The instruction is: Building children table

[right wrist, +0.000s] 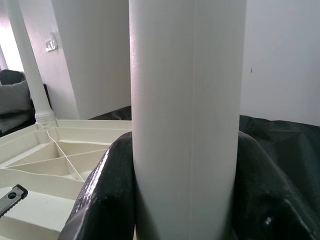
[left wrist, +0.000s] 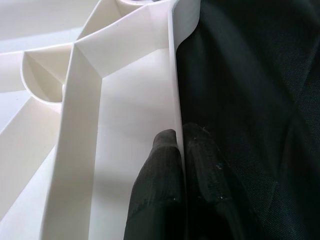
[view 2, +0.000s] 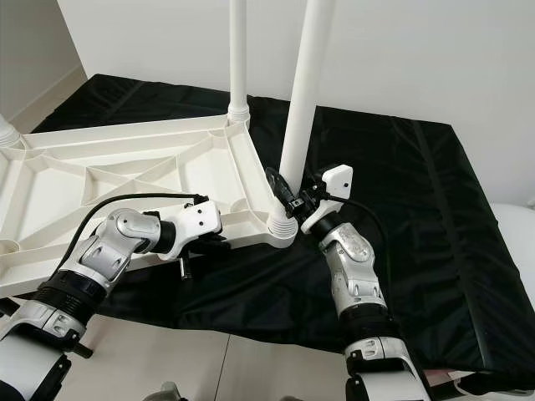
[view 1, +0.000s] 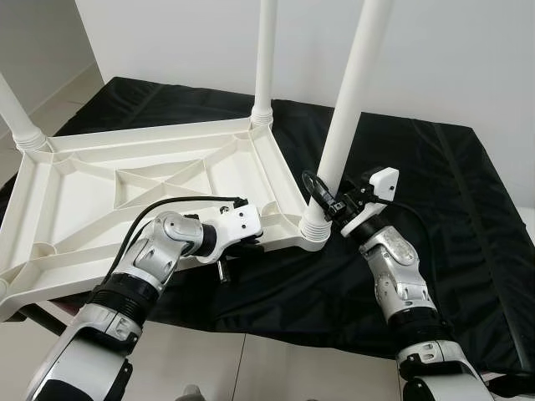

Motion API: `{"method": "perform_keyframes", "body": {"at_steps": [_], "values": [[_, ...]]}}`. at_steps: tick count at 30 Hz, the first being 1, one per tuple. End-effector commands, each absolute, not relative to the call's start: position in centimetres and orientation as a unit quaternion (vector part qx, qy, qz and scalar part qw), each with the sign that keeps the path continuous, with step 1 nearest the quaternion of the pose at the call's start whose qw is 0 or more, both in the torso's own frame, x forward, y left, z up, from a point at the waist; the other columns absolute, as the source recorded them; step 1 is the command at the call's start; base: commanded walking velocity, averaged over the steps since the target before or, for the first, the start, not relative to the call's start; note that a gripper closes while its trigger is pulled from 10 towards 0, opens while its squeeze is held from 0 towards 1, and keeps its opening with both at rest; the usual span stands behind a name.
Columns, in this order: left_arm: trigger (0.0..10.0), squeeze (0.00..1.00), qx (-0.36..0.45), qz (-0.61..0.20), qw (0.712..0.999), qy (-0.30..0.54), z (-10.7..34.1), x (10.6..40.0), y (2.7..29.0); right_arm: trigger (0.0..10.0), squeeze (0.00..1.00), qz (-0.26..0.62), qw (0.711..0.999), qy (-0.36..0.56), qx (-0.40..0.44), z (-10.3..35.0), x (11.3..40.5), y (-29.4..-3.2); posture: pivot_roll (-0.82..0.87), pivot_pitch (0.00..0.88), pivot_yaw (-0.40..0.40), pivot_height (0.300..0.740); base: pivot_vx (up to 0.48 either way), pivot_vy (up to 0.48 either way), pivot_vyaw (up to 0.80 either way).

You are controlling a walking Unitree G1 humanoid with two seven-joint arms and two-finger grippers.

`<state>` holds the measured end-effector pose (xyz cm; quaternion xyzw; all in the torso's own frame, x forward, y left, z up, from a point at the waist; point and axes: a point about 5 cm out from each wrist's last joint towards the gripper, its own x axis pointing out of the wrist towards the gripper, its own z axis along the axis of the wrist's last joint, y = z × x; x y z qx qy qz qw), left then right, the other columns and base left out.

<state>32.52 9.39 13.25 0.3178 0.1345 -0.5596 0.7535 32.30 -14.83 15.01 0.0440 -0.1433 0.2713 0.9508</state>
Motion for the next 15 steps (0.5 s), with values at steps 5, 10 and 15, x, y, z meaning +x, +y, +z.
{"method": "perform_keyframes", "body": {"at_steps": [5,10,15], "values": [[10.0,0.0,0.336,-0.491,0.796,0.114,13.89,33.47,10.57,10.0,0.0,0.236,0.968,-0.065,0.05,11.18,31.12,-16.69,0.01,0.032,-0.019,0.74,0.0,0.0,0.0],[10.0,0.0,0.336,-0.49,0.796,0.114,13.95,33.51,10.59,10.0,0.0,0.235,0.968,-0.066,0.051,11.05,30.83,-16.8,0.01,0.031,-0.019,0.74,0.0,0.0,0.0],[10.0,0.0,0.337,-0.49,0.796,0.115,13.95,33.51,10.61,10.0,0.0,0.23,0.97,-0.064,0.056,10.79,30.45,-16.92,0.01,0.028,-0.019,0.74,0.0,0.0,0.0]]}}
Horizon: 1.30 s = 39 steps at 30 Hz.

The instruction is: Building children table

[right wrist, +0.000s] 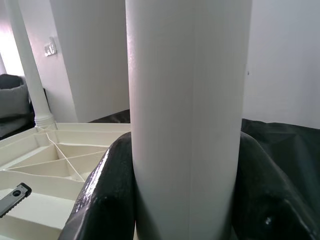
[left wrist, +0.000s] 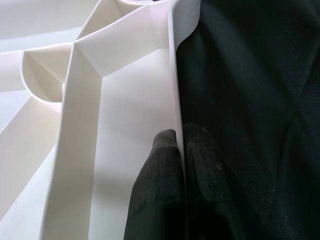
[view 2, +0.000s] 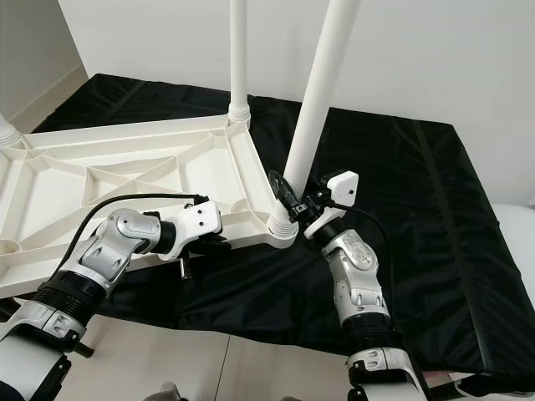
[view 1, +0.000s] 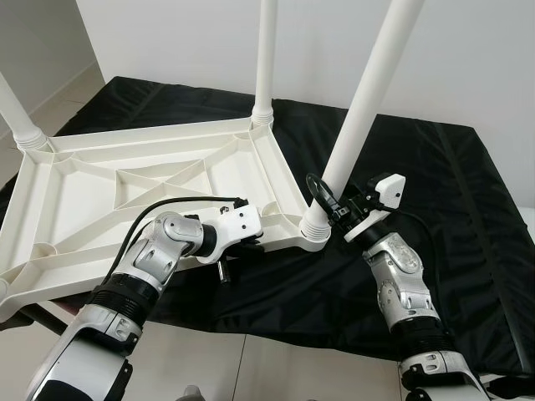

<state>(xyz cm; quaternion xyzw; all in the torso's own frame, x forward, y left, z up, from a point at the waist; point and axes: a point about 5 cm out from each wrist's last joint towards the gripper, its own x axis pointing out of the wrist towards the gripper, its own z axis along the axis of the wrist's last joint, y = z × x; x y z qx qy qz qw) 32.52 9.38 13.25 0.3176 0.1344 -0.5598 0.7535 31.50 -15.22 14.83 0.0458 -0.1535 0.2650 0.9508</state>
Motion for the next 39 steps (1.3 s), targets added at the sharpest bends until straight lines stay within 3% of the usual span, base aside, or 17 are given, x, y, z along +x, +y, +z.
{"method": "perform_keyframes", "body": {"at_steps": [1,39], "values": [[10.0,0.0,0.336,-0.491,0.795,0.115,14.0,33.5,10.6,10.0,0.0,0.23,0.97,-0.063,0.056,10.8,30.4,-16.9,0.01,0.026,-0.017,0.74,0.0,0.0,0.0],[10.0,0.0,0.336,-0.492,0.795,0.111,14.1,33.7,10.4,10.0,0.0,0.166,0.981,-0.085,0.049,11.2,29.4,-14.3,0.0,0.021,-0.018,0.74,0.0,0.0,0.0]]}}
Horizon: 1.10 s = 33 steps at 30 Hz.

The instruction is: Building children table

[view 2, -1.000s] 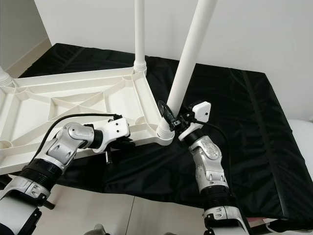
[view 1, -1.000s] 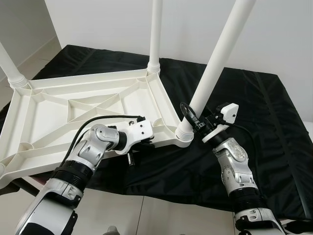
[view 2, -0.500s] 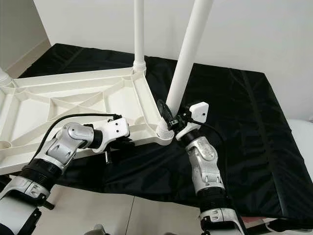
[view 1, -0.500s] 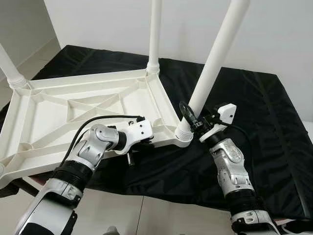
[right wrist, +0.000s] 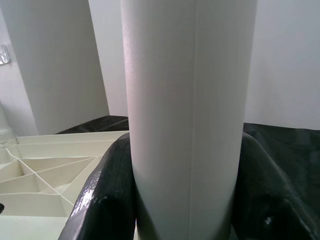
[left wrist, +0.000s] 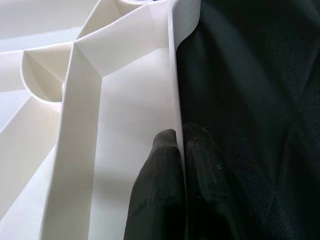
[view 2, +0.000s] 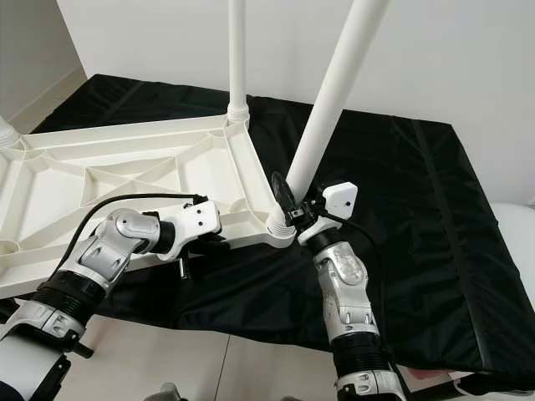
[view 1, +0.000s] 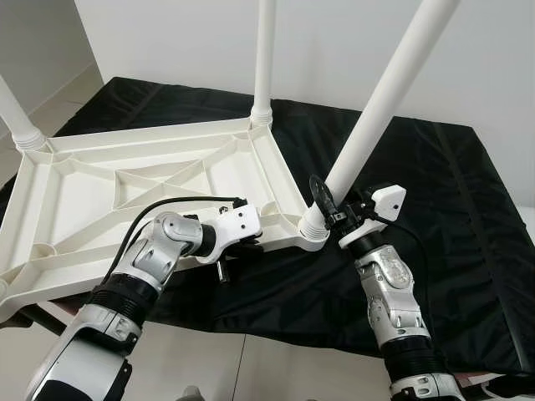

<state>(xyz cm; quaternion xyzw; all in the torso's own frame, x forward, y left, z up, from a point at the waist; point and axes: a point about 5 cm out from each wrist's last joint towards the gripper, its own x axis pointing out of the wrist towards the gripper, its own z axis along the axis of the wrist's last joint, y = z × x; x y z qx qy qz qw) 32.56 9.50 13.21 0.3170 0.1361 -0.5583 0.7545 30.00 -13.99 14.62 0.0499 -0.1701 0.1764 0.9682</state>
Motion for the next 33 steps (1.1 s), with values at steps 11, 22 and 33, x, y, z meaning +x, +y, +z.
{"method": "perform_keyframes", "body": {"at_steps": [11,22,33], "values": [[10.0,0.0,0.337,-0.492,0.795,0.11,14.2,33.7,10.4,10.0,0.0,0.134,0.986,-0.091,0.044,12.2,30.0,-13.3,0.01,0.022,-0.019,0.74,0.0,0.0,0.0],[10.0,0.0,0.336,-0.491,0.796,0.109,14.3,33.7,10.4,10.0,0.0,0.101,0.99,-0.089,0.038,12.7,30.4,-12.1,0.01,0.02,-0.021,0.74,0.0,0.0,0.0],[10.0,0.0,0.335,-0.493,0.796,0.109,14.3,33.6,10.3,10.0,0.0,0.033,0.995,-0.082,0.041,12.9,30.8,-11.8,0.01,0.017,-0.022,0.74,0.0,0.0,0.0]]}}
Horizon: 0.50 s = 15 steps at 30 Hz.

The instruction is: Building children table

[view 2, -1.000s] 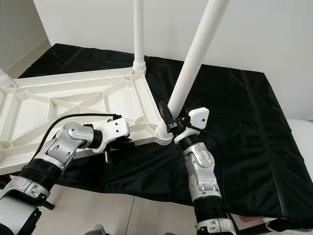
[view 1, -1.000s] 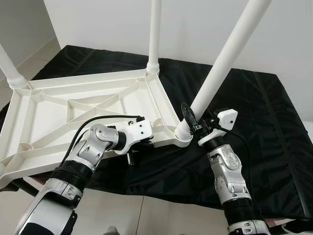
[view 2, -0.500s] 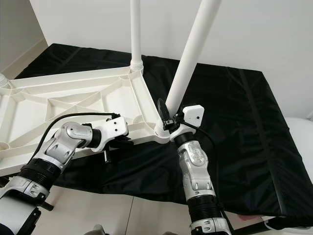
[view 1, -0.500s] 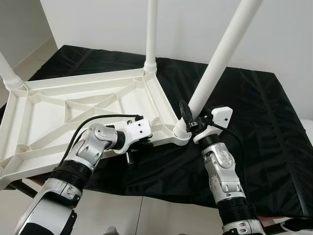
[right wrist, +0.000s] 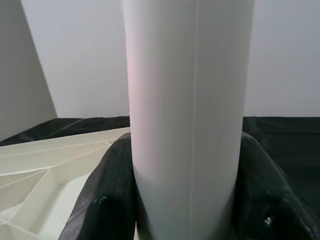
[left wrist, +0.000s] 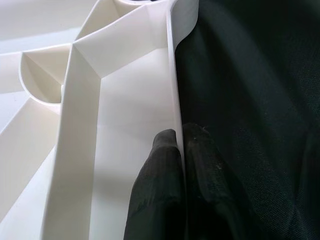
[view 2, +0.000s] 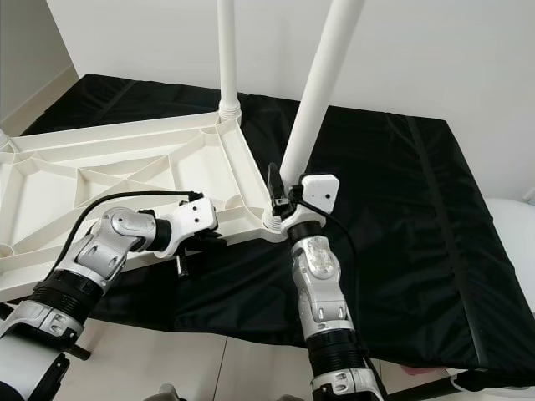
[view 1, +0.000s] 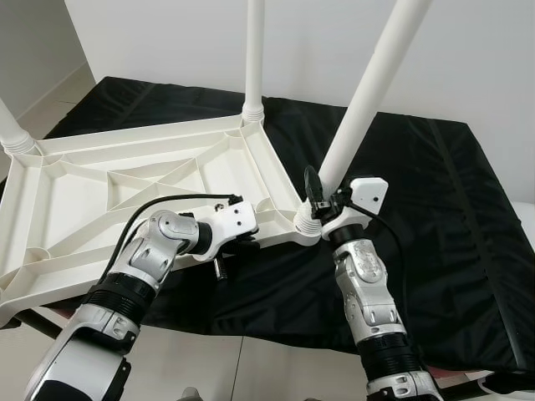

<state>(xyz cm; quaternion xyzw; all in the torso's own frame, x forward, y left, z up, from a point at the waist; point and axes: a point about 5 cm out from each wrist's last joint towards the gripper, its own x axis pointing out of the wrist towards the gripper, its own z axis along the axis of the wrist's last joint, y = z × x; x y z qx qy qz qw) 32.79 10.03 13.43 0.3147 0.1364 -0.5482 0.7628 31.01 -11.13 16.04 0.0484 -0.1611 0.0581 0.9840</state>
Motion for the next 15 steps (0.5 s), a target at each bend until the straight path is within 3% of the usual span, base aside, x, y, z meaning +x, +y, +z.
{"method": "perform_keyframes", "body": {"at_steps": [1,6,15], "values": [[10.0,0.0,0.335,-0.493,0.796,0.109,14.26,33.64,10.33,10.0,0.0,0.021,0.996,-0.079,0.04,12.84,30.89,-11.87,0.01,0.017,-0.022,0.74,0.0,0.0,0.0],[10.0,0.0,0.334,-0.493,0.796,0.11,14.18,33.52,10.32,10.0,0.0,-0.037,0.996,-0.07,0.032,12.58,30.99,-12.14,0.02,0.014,-0.026,0.74,0.0,0.0,0.0],[10.0,0.0,0.332,-0.492,0.798,0.109,14.15,33.46,10.32,10.0,0.0,-0.067,0.994,-0.08,0.015,12.66,30.36,-11.43,0.02,0.007,-0.033,0.74,0.0,0.0,0.0]]}}
